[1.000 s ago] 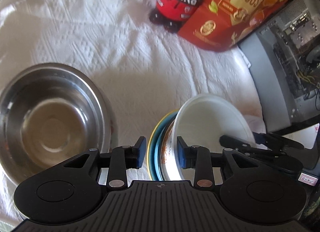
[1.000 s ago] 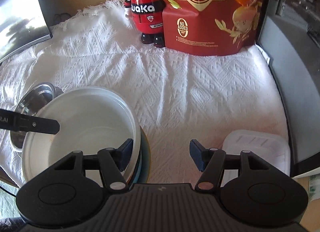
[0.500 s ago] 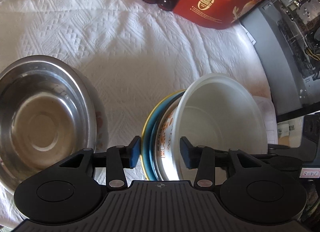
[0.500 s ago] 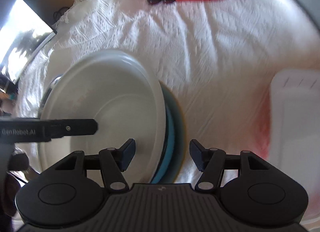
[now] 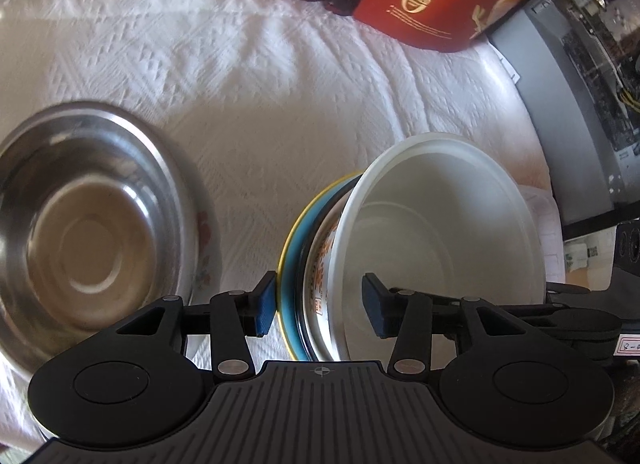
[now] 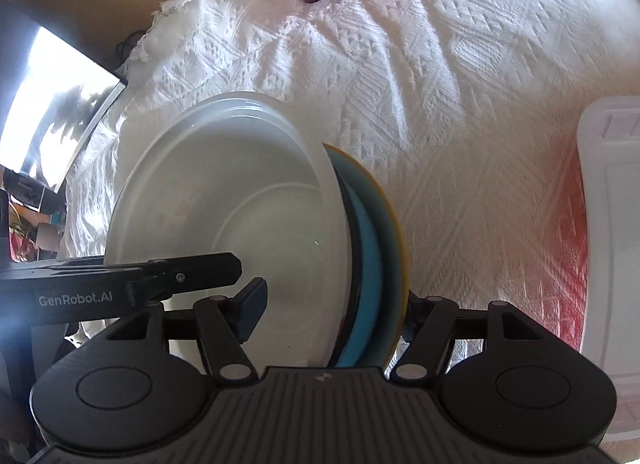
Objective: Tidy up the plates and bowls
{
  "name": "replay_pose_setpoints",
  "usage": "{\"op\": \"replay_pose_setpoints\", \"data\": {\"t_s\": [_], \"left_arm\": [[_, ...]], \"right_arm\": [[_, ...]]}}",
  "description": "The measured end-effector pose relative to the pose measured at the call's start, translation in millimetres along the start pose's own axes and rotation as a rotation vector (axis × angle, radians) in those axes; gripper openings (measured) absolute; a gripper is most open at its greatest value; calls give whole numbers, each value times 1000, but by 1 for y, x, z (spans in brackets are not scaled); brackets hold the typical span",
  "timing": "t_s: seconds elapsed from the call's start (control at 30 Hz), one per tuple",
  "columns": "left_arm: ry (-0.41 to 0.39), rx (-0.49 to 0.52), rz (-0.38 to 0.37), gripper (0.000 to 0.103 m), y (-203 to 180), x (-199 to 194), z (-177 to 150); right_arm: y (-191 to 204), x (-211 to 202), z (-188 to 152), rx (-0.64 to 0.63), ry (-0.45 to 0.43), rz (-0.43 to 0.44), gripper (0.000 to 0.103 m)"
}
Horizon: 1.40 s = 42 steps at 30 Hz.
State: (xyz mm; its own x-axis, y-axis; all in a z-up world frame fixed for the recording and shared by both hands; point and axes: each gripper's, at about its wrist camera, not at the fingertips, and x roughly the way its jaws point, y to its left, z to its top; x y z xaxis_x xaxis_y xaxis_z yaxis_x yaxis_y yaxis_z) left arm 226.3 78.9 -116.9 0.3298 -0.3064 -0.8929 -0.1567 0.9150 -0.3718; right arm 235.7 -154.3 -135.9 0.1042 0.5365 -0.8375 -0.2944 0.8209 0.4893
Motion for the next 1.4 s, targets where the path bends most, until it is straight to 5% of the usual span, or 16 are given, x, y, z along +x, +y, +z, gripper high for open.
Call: {"op": "replay_pose_setpoints", "data": {"t_s": [0.5, 0.83, 1.4], "left_arm": [[-34, -81, -10, 49, 26, -21, -3], [-9, -95, -56, 46, 27, -10, -4], [11, -67, -44, 49, 34, -6, 5]], "right_arm": [[29, 10, 12, -74, 27, 13, 75], [18, 11, -1, -92, 42, 5, 62], [28, 21, -12, -19, 20, -3, 68]]}}
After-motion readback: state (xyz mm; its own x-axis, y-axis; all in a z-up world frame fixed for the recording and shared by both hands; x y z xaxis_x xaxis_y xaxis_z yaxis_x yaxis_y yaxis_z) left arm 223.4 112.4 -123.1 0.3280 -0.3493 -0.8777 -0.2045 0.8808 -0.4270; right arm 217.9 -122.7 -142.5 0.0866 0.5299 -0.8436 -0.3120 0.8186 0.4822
